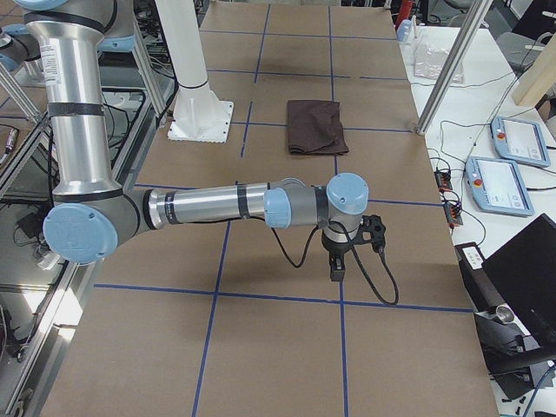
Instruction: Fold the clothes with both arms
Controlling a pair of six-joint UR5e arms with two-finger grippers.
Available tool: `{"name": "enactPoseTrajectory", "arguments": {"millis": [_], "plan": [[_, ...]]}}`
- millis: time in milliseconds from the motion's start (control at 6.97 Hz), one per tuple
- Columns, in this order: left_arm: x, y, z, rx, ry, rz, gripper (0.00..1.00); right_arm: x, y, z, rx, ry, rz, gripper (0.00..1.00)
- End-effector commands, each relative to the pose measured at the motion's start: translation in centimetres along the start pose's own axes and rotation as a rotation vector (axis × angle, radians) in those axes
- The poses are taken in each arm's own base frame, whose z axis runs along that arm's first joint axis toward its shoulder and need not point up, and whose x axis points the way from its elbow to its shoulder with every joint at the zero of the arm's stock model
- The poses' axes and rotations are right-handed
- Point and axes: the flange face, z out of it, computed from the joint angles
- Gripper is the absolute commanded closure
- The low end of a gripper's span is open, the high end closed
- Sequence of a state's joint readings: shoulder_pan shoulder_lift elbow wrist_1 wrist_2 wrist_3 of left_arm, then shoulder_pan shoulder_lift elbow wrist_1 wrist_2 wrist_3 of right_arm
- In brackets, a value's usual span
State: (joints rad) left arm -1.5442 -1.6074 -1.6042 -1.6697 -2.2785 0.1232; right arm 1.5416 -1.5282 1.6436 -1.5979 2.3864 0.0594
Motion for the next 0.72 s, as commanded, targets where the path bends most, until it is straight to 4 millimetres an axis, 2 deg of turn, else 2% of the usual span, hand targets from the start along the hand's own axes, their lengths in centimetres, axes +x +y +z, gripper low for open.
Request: {"name": "enactPoseTrajectory", "arguments": {"millis": [0, 287, 574], "plan": [[-0.5, 2.6, 1.4, -0.042, 0.056, -0.051, 0.0, 1.3, 1.8, 1.2, -0.025, -0.01, 0.03, 0.0], [-0.7, 2.8, 1.4, -0.044, 0.043, -0.053, 0.0, 3.7, 4.6, 3.1, -0.065, 0.0, 0.064, 0.0], [-0.6, 2.6, 1.2, -0.039, 0.042, -0.05, 0.0, 5.3, 5.1, 1.9, -0.04, 0.003, 0.087, 0.0]]}}
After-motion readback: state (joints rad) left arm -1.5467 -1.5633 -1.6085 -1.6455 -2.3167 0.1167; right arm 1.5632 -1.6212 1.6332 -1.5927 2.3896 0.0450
